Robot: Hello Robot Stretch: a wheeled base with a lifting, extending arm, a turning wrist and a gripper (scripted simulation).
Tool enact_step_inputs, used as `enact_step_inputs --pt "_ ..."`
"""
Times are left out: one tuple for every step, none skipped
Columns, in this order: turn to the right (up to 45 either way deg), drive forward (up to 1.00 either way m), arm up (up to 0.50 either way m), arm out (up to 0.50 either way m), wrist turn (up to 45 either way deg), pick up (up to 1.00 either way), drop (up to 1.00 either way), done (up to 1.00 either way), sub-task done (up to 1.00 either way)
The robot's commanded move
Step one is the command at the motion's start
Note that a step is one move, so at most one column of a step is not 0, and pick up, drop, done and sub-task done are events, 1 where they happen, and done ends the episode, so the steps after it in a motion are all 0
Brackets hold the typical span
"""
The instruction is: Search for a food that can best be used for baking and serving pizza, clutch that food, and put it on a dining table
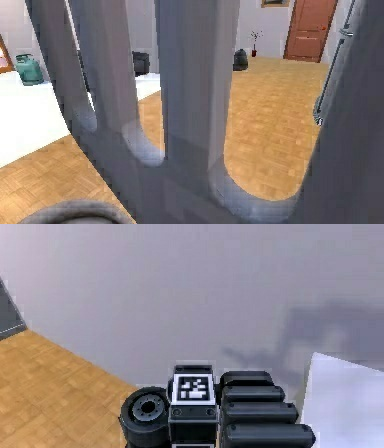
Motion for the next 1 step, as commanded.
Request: enact_step_inputs --pt "45.0 0.0 0.0 0.0 0.0 0.0 0.0 0.0 0.0"
